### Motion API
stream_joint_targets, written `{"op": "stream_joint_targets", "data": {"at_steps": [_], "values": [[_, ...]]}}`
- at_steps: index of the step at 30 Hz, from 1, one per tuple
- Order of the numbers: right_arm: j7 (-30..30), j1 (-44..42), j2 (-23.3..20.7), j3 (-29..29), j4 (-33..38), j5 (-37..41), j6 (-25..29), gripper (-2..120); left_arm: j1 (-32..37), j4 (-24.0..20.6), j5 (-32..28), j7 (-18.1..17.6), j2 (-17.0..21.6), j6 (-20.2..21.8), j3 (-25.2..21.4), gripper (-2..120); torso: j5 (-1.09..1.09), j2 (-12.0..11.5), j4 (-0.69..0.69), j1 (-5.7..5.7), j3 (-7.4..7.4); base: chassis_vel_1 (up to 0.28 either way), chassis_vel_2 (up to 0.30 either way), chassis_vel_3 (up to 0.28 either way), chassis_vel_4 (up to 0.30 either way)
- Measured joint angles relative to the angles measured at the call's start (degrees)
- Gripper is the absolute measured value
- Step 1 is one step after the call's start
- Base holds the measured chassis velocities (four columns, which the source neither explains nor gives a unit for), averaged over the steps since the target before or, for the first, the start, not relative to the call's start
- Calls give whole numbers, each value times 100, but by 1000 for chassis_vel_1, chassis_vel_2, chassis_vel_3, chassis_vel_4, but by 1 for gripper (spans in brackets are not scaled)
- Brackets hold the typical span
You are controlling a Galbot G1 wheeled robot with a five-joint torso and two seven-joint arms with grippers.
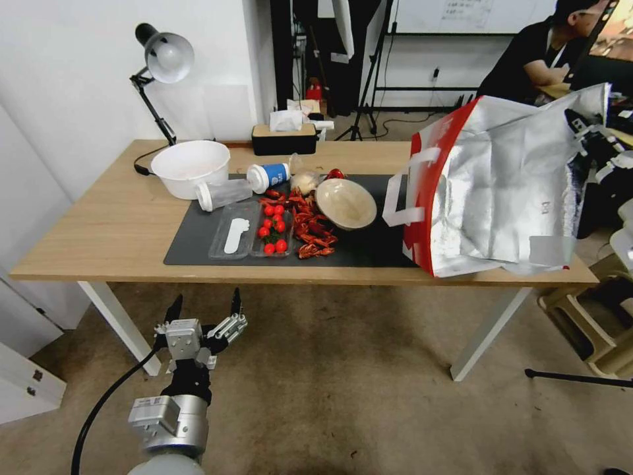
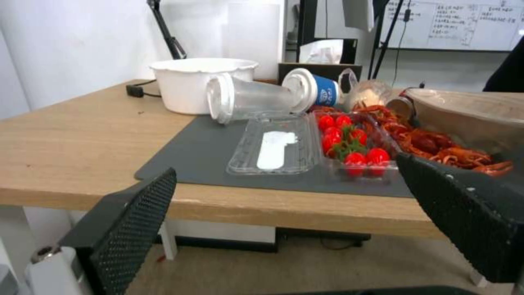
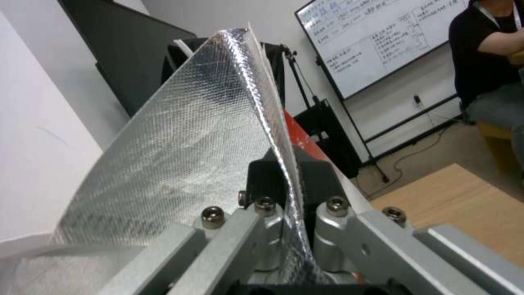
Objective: Pick up the food delivery bag from the floor and place it on the table.
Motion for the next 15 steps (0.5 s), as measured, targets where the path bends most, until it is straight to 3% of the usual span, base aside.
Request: {"op": "stream_joint_targets", "data": {"at_steps": [7,14,15], "values": [[-7,23,-7,-32,11,-80,-39,0,-9,0,1,2,-1,0,-3,100,0,0,0,0,0,0,0,0,0],[-37,62,2,-84,23,-65,-56,20,-19,1,-5,7,22,4,-9,100,0,0,0,0,0,0,0,0,0],[-47,68,3,-91,10,-52,-61,30,-39,4,-18,8,28,15,-9,100,0,0,0,0,0,0,0,0,0]]}}
